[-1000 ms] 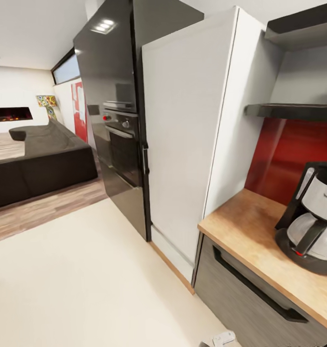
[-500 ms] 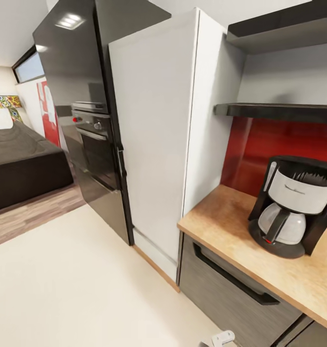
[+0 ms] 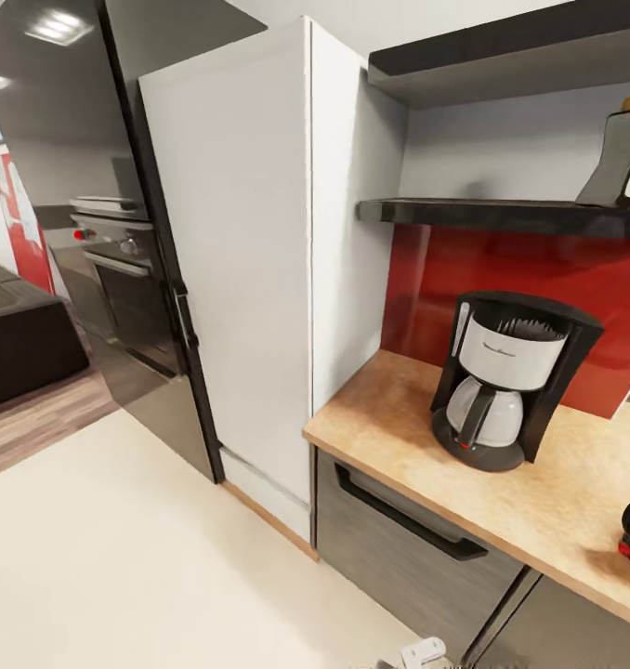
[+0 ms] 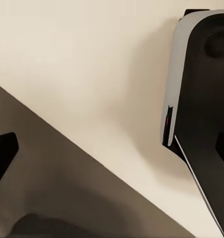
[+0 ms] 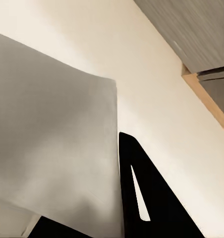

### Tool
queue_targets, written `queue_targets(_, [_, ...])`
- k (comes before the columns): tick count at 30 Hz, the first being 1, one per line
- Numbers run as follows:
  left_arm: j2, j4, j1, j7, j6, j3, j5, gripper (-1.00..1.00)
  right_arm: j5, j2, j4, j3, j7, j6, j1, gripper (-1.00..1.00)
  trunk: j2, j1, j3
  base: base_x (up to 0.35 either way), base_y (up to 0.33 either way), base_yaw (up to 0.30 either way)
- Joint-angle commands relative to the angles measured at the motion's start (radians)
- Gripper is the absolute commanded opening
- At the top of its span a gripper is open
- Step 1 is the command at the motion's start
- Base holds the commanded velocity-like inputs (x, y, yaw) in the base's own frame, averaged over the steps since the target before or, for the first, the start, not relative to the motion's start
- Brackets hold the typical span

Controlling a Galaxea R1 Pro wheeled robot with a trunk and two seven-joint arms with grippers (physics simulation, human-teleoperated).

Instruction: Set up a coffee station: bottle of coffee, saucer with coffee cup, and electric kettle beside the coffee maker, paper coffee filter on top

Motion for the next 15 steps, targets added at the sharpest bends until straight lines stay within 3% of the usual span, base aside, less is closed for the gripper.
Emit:
queue_targets(1, [0.0,0.0,0.0,0.0,-0.005,0.01,-0.004,1.0,-0.013,0.001,-0.002,0.008,-0.003,0.005,-0.001,-1.0,-0.002,0.001,-0.002,0.0,0.0,-0.298])
queue_targets(8, [-0.002,-0.003,0.0,-0.004,-0.013,0.011,-0.004,1.0,-0.013,0.002,-0.001,0.007,-0.002,0.005,-0.001,-1.0,-0.002,0.001,-0.002,0.0,0.0,-0.298])
queue_targets(15, [-0.002,-0.021,0.0,-0.006,-0.074,0.009,-0.008,1.0,-0.013,0.004,-0.001,0.009,-0.002,0.006,-0.001,-1.0,-0.002,0.001,-0.002,0.0,0.0,-0.298])
